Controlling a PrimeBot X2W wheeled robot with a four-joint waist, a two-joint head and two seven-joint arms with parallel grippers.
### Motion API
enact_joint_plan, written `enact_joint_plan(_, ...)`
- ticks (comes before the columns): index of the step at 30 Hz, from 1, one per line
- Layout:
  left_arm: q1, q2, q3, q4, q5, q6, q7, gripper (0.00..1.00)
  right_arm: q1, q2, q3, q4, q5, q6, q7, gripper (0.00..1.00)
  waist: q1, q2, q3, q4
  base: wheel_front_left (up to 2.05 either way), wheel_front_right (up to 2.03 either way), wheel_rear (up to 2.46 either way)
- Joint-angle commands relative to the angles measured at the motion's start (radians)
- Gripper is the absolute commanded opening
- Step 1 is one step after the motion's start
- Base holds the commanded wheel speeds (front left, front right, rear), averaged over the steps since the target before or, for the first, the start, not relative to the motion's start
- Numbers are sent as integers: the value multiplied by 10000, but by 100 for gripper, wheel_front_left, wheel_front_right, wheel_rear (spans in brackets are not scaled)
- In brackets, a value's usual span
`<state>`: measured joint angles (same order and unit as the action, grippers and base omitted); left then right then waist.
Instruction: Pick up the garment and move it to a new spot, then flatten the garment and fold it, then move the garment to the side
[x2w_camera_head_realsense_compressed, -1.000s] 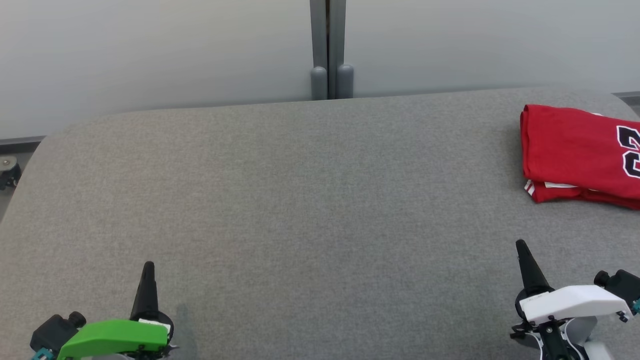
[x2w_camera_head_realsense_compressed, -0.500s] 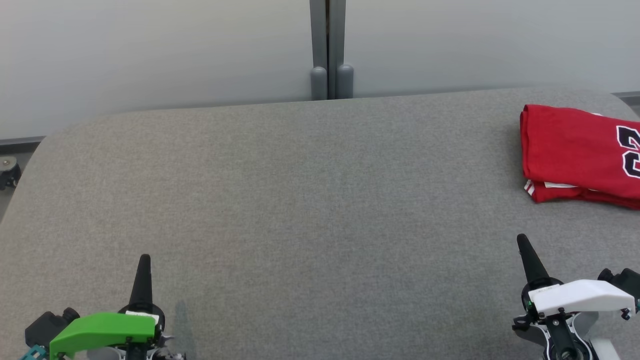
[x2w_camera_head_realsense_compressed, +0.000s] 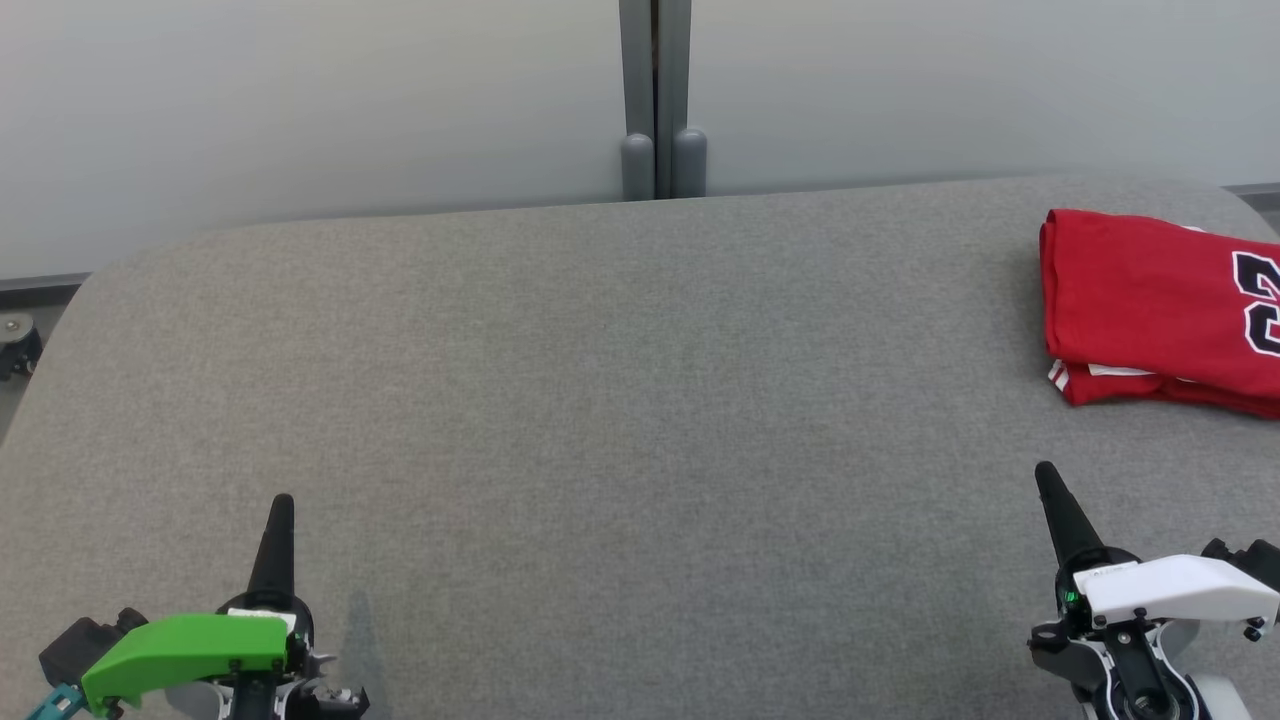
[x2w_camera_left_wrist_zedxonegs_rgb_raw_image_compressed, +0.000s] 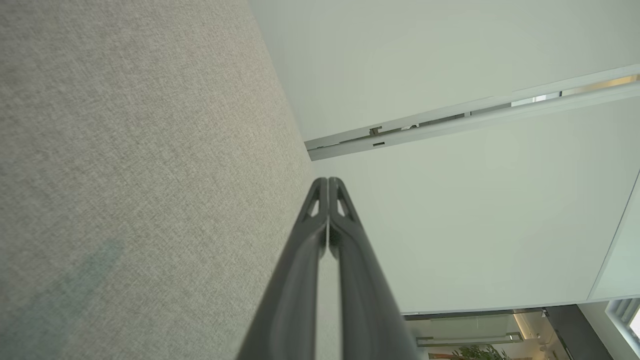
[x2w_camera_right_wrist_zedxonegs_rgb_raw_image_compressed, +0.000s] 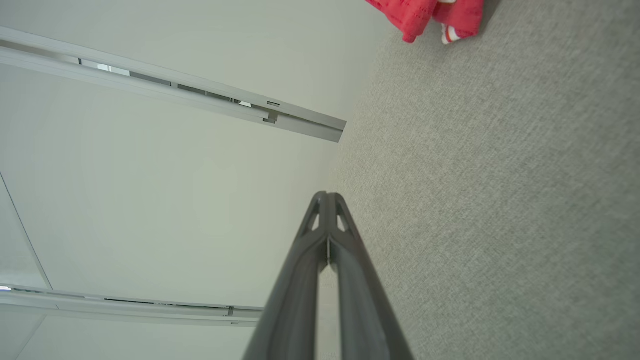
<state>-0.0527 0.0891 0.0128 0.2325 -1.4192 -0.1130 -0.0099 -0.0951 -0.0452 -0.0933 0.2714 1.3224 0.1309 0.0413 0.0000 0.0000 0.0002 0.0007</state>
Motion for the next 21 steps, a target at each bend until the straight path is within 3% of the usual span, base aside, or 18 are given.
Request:
enact_joint_plan(1, -256, 108, 66, -83, -189, 29, 62, 0, -189, -56, -54, -97, 238, -1, 64, 0, 0, 0, 0, 0, 0, 0, 0)
enact_joint_plan(21, -489, 145, 236, -131, -1576, 55, 425, 0, -241, -69, -164, -156, 1792, -1, 475, 0, 0, 0, -6, -5, 0, 0, 0)
